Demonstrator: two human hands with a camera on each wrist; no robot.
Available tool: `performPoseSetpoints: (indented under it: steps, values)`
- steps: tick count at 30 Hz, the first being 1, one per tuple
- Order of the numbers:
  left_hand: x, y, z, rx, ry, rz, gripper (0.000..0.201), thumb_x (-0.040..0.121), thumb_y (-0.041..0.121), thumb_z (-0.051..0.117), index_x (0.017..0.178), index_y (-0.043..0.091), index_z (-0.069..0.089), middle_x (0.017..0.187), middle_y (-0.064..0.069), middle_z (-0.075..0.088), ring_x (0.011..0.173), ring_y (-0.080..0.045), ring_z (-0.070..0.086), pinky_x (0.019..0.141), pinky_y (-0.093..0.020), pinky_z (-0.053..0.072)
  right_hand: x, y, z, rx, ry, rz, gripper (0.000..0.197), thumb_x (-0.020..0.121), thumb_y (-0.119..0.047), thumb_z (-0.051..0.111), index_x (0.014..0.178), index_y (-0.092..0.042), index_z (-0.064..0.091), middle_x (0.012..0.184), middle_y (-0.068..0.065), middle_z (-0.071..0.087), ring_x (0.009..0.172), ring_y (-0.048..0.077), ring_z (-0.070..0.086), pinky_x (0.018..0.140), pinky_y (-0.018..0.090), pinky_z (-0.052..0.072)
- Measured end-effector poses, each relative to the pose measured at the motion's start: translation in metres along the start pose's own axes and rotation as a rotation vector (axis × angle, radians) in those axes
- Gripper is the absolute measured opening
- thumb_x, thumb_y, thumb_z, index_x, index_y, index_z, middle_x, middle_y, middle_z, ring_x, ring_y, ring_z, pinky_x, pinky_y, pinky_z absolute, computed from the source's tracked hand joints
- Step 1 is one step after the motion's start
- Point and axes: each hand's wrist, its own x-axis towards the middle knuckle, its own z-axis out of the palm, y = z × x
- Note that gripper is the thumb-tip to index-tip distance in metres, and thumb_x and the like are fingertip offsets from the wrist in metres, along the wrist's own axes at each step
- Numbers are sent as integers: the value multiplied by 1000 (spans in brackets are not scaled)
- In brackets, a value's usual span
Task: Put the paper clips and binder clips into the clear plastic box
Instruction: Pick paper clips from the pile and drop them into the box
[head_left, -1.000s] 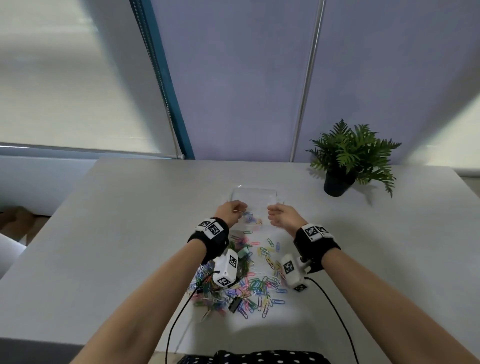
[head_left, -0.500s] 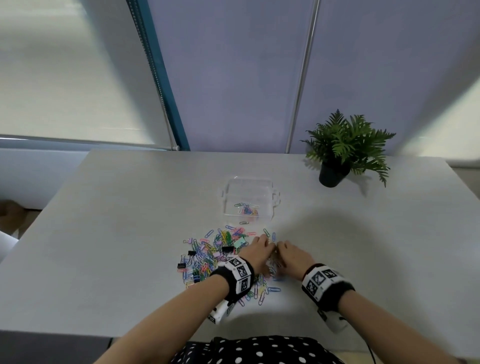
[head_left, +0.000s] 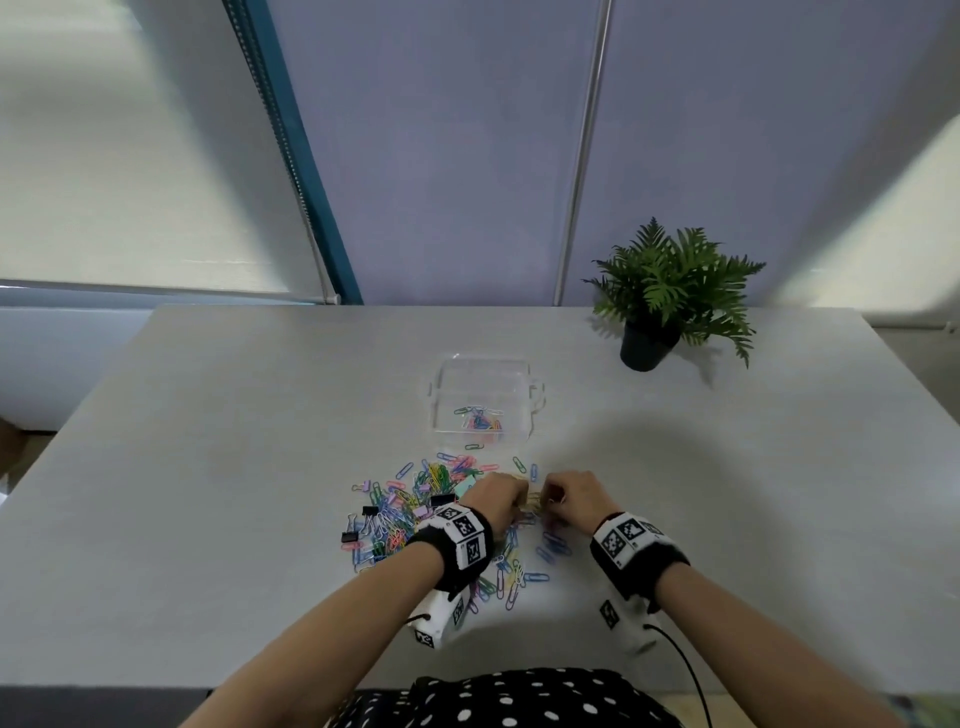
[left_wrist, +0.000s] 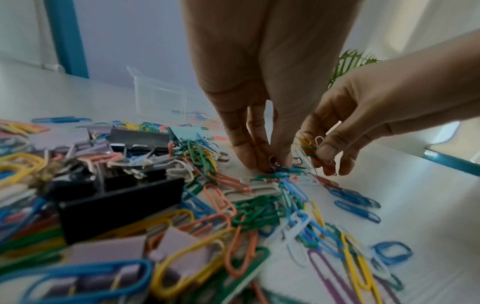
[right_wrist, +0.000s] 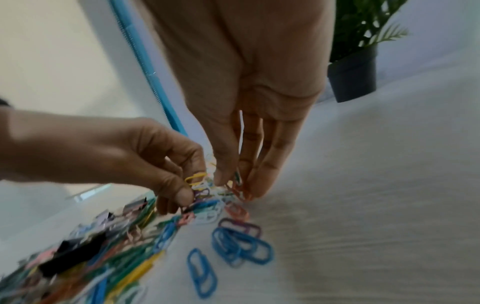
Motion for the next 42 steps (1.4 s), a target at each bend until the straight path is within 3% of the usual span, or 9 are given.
performPoseSetpoints:
  steps: [5,10,18,21,27,30,34,37,42]
  values:
    - [3,-7,-9,-200,59,-31,17,78,-3,54,86,6,65,92,-15,71,88,-27,65,77,-30,50,4,6,-8,247,35,46,13,71,1,66,81,-4,71,78,13,70,71,20,63,67,27,53]
    - [2,-15,-23,-499,78,-130,24,82,-5,57,70,15,58,69,-5,60,47,1,58,45,-7,44,5,4,-12,627,12,195,10,73,7,66,77,-2,64,61,12,64,45,11,63,45,18,51]
    - [22,-41,-76,-567,247,-245,8,83,3,61,85,10,61,84,-10,62,61,-6,59,62,-16,52,36,-20,-43,1114,76,238,10,80,10,58,75,1,58,50,6,67,45,17,64,49,23,56]
    - [35,-49,-91,-558,275,-303,8,82,2,61,83,10,63,79,-17,66,64,-20,61,82,-36,56,57,-33,-53,1132,76,244,10,83,8,57,75,1,58,48,6,67,44,16,64,48,22,56]
    - [44,-52,-100,-475,310,-291,23,84,-4,53,103,-1,66,109,-20,67,100,-32,64,91,-32,51,86,-44,-56,991,2,269,11,87,7,49,85,1,57,73,10,58,57,17,61,59,23,55]
    - [35,-48,-96,-434,311,-235,24,86,-4,50,104,-1,65,111,-18,67,101,-31,64,88,-31,50,84,-38,-54,901,3,242,17,84,10,50,93,-1,59,75,8,57,66,20,57,70,29,56]
    - [20,-39,-77,-361,190,-117,26,88,-7,44,103,-1,64,106,-17,68,93,-28,66,69,-13,48,65,-23,-52,825,86,140,23,83,17,43,101,15,58,85,18,56,65,20,56,56,13,53]
    - [12,-28,-56,-323,34,-52,28,88,-9,42,103,-1,64,97,-17,68,84,-24,65,59,-5,46,54,-12,-48,744,129,71,24,81,19,42,97,14,59,88,22,58,67,20,59,58,12,54]
    - [5,-6,-23,-110,-26,11,26,86,7,55,112,7,59,115,-13,61,106,-28,60,93,-32,47,35,-1,-34,577,60,55,28,81,16,41,88,-1,62,81,15,62,68,20,60,60,13,52]
